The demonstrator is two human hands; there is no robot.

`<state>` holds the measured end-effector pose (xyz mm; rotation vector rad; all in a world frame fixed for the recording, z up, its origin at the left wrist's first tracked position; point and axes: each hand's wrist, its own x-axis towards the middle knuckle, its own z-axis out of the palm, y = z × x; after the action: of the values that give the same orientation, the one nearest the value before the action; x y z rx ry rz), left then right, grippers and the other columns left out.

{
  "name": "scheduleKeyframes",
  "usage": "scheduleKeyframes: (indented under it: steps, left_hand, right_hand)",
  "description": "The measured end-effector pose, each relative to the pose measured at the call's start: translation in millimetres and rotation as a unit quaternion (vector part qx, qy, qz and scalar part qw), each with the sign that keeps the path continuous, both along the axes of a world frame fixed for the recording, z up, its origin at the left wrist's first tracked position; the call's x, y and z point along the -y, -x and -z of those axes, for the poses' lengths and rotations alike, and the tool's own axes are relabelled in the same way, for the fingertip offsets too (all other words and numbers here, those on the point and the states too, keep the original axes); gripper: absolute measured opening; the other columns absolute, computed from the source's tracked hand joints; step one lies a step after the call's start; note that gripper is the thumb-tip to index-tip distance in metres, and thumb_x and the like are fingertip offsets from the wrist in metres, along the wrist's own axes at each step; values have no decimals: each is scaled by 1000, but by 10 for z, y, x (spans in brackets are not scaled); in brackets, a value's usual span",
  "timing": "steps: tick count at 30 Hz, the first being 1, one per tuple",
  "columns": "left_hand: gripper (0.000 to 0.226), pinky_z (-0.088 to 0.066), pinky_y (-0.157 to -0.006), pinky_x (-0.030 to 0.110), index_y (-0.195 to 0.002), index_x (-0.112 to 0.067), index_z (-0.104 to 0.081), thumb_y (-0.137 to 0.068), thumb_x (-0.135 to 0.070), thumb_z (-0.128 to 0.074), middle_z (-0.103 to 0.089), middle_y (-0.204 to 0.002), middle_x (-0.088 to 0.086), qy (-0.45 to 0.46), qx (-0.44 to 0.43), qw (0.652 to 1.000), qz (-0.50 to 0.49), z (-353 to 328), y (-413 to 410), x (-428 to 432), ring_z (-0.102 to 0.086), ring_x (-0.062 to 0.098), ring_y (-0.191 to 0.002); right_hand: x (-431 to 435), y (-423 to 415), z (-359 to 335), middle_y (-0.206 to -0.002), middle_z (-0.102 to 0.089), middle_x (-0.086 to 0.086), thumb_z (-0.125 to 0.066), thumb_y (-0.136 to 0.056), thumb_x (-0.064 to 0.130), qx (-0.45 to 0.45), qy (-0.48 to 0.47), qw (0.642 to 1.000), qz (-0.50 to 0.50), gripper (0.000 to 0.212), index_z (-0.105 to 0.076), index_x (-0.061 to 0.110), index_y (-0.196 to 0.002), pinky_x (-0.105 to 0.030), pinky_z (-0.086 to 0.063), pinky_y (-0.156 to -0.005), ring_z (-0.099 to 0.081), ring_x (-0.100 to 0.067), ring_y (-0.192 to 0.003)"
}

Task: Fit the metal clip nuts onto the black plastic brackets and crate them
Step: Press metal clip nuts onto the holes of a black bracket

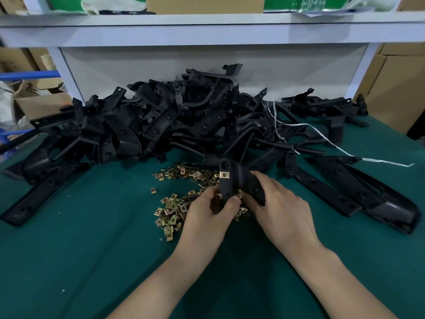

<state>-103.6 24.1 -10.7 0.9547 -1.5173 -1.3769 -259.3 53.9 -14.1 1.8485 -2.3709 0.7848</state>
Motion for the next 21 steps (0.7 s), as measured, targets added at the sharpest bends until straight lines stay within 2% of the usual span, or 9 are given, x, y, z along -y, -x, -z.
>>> scheduleKeyframes:
  steps: [8, 12, 15, 17, 19, 21]
  left_hand:
    - [12, -43, -56, 12, -100, -33, -69, -98, -24, -62, -65, -67, -19, 19, 16, 999, -28, -1, -7, 16, -55, -2, -61]
    - [11, -47, -70, 11, -104, -31, -69, -98, -25, -63, -73, -87, -18, 49, 24, 997, -48, -19, -38, 51, -66, -1, -80]
    - [12, -49, -77, 14, -108, -29, -69, -98, -23, -64, -75, -94, -14, 55, 20, 997, -49, -53, -92, 113, -68, 2, -90]
    - [19, -47, -77, 9, -116, -30, -67, -98, -22, -64, -75, -98, -16, 68, 29, 997, -28, -95, -154, 171, -68, -2, -92]
    - [31, -46, -80, 7, -128, -31, -61, -99, -22, -63, -74, -105, -19, 83, 40, 996, 2, -129, -222, 226, -66, -5, -97]
    - [37, -47, -85, 9, -134, -34, -57, -99, -21, -63, -72, -111, -19, 100, 58, 993, 31, -154, -286, 268, -65, -4, -105]
  right_hand:
    - [-4, -61, 16, -121, -64, 15, -45, -93, 60, -8, 29, 1000, -9, 48, -44, 37, -136, -35, -47, -68, -68, -20, -93]
    - [-24, -117, -5, -115, -66, 16, -47, -93, 56, 3, 60, 998, -28, 46, -50, 35, -133, -31, -44, -62, -68, -17, -88]
    - [-63, -140, -33, -83, -65, 21, -44, -93, 60, 86, 82, 991, -65, 30, -52, 44, -117, -27, -42, -56, -63, -9, -71]
    - [-80, -125, -53, -67, -64, 17, -39, -92, 69, 171, 82, 977, -93, 29, -49, 51, -113, -20, -42, -51, -60, -6, -59]
    - [-96, -107, -85, -63, -63, 17, -37, -90, 78, 240, 66, 961, -122, 29, -47, 64, -113, -15, -41, -50, -57, -4, -51]
    - [-95, -90, -100, -70, -67, 22, -37, -87, 84, 273, 48, 949, -150, 35, -42, 69, -119, -15, -44, -58, -61, -1, -60]
